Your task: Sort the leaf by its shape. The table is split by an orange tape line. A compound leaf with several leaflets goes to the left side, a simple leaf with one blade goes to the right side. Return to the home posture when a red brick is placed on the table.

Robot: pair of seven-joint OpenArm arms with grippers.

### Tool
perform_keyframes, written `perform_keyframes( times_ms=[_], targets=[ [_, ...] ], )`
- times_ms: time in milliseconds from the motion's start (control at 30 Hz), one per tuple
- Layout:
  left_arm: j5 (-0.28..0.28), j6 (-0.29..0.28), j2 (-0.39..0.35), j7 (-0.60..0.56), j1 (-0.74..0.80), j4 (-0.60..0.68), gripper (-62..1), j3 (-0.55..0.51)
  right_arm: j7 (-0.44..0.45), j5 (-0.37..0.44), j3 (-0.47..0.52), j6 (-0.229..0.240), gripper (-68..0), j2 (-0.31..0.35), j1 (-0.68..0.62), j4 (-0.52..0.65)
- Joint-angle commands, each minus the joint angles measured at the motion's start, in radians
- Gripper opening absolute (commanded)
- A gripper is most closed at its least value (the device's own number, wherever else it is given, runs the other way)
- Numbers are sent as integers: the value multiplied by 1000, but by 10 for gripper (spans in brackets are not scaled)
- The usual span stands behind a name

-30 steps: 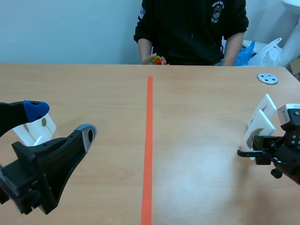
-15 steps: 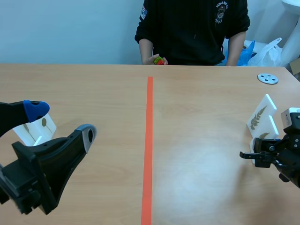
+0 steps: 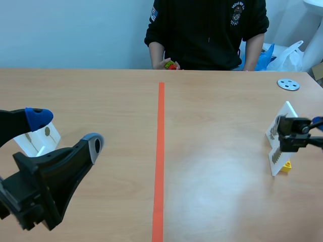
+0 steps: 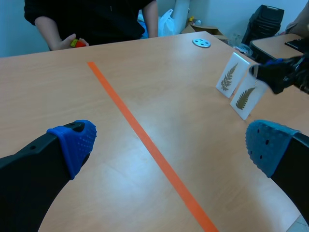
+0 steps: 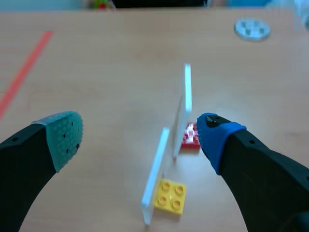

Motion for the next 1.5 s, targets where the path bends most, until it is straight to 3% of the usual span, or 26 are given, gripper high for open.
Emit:
perform_keyframes(
  times_ms=[0,167,367,600,833,1467],
  targets=[
    [-9,3,-6,-16,-1,2,14,0,9,24,19,32,-159,33,-32,63],
    [14,20,-6,-16,-1,2,14,0,-23,119,51,108,3,92,-155,235],
    [21,21,-6,-13,0,2,14,0,-120,240,52,119,4,119,-331,424],
    [21,21,-12,13,0,2,14,0,-150,252,52,123,4,116,-495,613],
    [21,21,-11,21,0,2,14,0,-173,256,40,127,4,67,-520,622],
    [21,21,-11,32,0,2,14,0,-165,256,3,126,4,67,-517,622]
  ],
)
